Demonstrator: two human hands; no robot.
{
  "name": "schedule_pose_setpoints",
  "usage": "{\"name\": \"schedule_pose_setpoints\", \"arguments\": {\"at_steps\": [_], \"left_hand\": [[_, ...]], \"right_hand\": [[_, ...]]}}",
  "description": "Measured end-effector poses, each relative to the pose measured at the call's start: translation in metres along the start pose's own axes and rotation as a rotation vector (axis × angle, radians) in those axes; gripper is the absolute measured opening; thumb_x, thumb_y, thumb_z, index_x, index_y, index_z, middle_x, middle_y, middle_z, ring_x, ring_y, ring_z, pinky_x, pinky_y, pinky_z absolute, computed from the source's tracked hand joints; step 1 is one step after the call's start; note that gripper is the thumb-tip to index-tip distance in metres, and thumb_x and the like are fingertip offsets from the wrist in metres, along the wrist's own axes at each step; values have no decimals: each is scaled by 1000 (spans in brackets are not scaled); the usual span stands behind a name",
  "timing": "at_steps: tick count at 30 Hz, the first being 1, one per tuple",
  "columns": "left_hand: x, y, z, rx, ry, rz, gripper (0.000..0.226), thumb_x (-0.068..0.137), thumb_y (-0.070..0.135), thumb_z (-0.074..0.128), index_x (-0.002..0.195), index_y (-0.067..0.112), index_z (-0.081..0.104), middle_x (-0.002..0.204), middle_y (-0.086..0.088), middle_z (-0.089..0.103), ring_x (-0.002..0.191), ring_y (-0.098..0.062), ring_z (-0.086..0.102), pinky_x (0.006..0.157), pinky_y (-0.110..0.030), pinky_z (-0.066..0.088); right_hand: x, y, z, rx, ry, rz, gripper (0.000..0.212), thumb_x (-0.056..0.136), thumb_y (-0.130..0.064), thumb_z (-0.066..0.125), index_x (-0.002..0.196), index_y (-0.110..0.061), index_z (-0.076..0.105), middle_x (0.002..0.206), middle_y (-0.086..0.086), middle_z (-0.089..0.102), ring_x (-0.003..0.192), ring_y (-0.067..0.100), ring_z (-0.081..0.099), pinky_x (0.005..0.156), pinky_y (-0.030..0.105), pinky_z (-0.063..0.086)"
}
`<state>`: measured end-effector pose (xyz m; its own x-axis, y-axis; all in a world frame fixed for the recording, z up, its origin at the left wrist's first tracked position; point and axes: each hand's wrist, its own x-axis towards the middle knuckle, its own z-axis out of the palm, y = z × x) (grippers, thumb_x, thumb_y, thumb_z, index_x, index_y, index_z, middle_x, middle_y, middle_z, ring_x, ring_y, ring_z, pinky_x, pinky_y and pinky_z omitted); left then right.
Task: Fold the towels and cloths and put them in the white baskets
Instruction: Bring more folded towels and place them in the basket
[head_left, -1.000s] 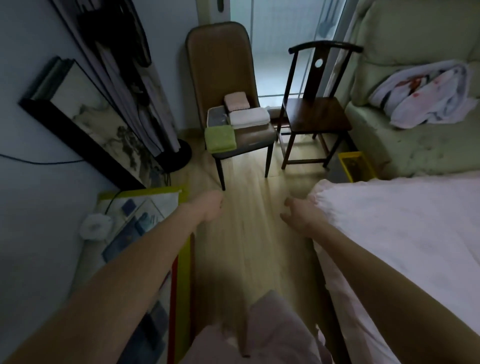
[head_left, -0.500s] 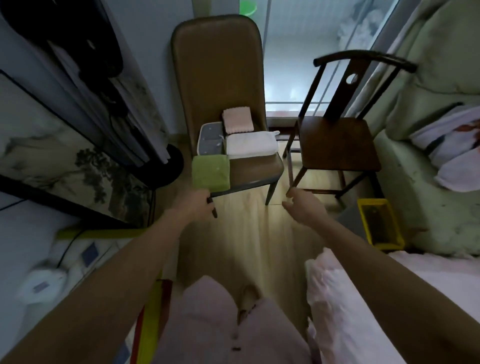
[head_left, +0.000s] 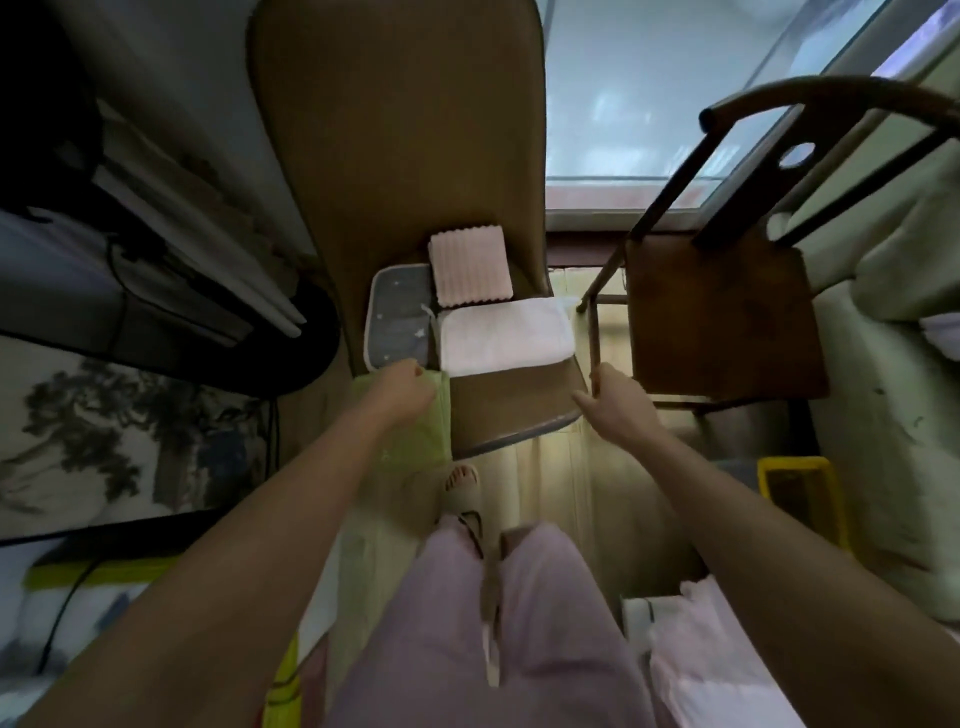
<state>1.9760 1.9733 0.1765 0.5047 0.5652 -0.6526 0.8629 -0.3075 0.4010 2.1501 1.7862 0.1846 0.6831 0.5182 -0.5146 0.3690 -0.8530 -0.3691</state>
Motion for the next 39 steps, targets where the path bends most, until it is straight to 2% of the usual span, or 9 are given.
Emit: {"name": "schedule_pose_setpoints", "arguments": {"at_steps": [3,5,11,16,19,24,27,34,39], "left_hand": [[43,7,-3,-36,-46,-61,32,99,28,44,117,2,53,121,-22,55,103,-34,54,75,-36,40],[68,10,1,-69,-66,-109,44,100,33,47,133,4,47,133,-17,51,116,-31,52,81,-32,40],[156,2,28,-299,-44,-259,59,99,39,49,142,-1,39,143,-18,46,126,-32,47,96,-34,38],[221,2,59,-597,-44,-382,63,97,42,51,146,7,33,146,-9,43,130,-26,45,89,-24,36],[247,-6,75,-708,-33,-407,76,89,52,58,149,12,32,147,-8,44,129,-25,47,105,-37,41],[267,-11,90,-746,35,-492,84,82,57,65,146,12,37,142,-7,48,124,-25,51,100,-37,45],[271,-14,93,-781,2,-530,81,82,54,67,145,12,38,141,-8,49,123,-24,52,90,-30,45],[271,-5,89,-811,-43,-450,70,84,51,67,141,17,44,137,-3,52,107,-14,52,84,-27,43],[256,11,86,-825,12,-390,69,85,55,61,143,22,41,137,0,51,111,-14,52,88,-30,45]], "right_hand": [[50,-9,8,23,-26,39,42,95,-27,59,130,-6,48,124,10,59,109,24,59,87,37,49],[83,-10,16,56,-47,83,49,94,-30,60,135,-8,45,132,10,55,116,26,57,86,36,48],[190,3,43,167,-94,247,67,89,-42,64,141,-10,34,140,13,47,116,32,57,90,47,54],[266,35,77,304,-160,369,83,81,-55,67,143,-13,30,141,13,44,119,33,54,89,50,55],[289,44,95,392,-220,414,88,80,-56,69,145,-10,31,142,11,43,124,31,50,97,49,50],[308,54,111,484,-253,397,83,62,-62,76,123,-10,53,116,4,60,105,24,61,80,37,53],[311,60,111,511,-276,400,78,66,-57,79,122,-10,51,114,4,59,100,21,60,70,31,49],[313,58,103,691,-371,457,47,75,-41,80,106,-13,58,100,2,67,86,16,66,62,25,50],[296,54,91,824,-361,433,48,74,-38,80,109,-13,59,103,3,68,89,18,68,65,27,54]]}}
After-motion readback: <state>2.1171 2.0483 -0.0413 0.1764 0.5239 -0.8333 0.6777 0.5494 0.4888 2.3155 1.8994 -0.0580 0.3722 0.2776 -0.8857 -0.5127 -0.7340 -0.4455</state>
